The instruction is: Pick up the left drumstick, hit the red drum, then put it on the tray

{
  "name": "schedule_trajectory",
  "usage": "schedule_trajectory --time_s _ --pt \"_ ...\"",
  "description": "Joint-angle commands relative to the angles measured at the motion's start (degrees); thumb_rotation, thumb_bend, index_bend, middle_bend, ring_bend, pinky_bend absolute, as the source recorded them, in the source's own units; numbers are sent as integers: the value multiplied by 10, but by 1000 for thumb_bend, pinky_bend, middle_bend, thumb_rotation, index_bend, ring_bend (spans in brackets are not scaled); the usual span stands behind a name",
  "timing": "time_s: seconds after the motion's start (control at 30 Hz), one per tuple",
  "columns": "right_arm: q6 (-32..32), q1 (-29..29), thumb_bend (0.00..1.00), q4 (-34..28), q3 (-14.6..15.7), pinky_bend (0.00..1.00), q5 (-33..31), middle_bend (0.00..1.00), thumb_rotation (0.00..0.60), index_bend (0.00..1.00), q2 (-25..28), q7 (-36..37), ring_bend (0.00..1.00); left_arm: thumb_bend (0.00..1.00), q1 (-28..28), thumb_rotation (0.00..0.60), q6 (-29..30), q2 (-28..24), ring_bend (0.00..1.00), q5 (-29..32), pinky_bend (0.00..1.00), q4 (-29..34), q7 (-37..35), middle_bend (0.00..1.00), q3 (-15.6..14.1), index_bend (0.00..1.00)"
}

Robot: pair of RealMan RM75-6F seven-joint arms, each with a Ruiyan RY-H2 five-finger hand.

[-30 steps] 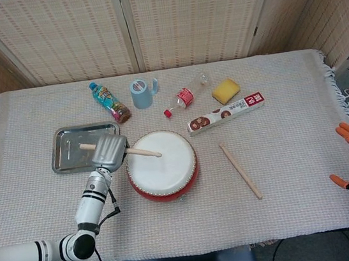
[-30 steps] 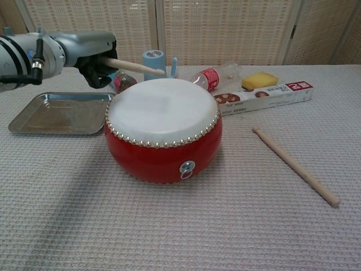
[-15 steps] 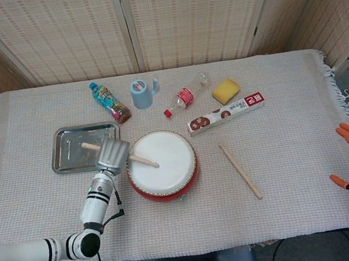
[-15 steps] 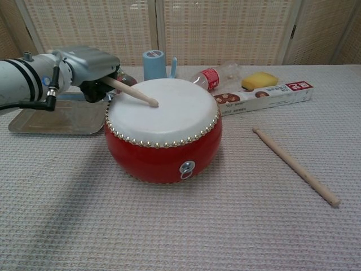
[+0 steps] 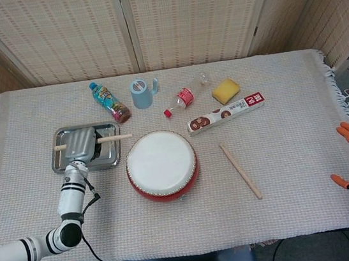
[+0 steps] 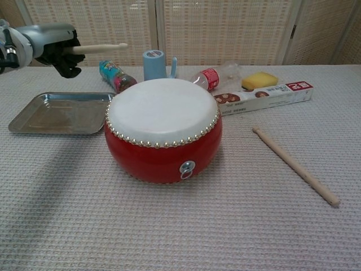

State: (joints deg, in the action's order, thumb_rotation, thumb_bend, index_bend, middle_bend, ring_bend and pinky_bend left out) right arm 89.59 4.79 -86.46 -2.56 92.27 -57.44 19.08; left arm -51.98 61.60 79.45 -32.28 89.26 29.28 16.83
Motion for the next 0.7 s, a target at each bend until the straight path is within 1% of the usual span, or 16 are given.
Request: schedule_trajectory --time_s 0.03,0.2,0.37,0.5,0.57,0.7 --pt "-1 0 155 -4 0 0 0 13 600 0 1 -4 0 815 16 600 -43 12 1000 -9 1000 -97 -33 1000 -9 1000" --pt "-4 -1 155 -10 1 0 -2 13 600 0 2 -12 0 814 13 600 -108 46 1000 -55 1000 -213 -57 1000 -36 986" --pt "-5 -3 156 -20 0 0 -7 13 600 0 5 -26 0 802 2 600 -184 69 981 -88 1000 -301 -88 999 -45 952" --pt "-12 -2 155 -29 -2 0 -17 13 600 0 5 -38 0 784 -11 600 -245 97 886 -97 952 -370 -110 920 -47 895" --pt "-16 -1 155 -32 -3 0 -20 13 600 0 4 -42 0 775 -16 600 -258 113 850 -99 922 -399 -116 885 -45 869" --pt "-22 2 156 -38 -6 0 -26 13 600 0 3 -52 0 748 -27 600 -287 149 739 -101 847 -460 -125 786 -43 801"
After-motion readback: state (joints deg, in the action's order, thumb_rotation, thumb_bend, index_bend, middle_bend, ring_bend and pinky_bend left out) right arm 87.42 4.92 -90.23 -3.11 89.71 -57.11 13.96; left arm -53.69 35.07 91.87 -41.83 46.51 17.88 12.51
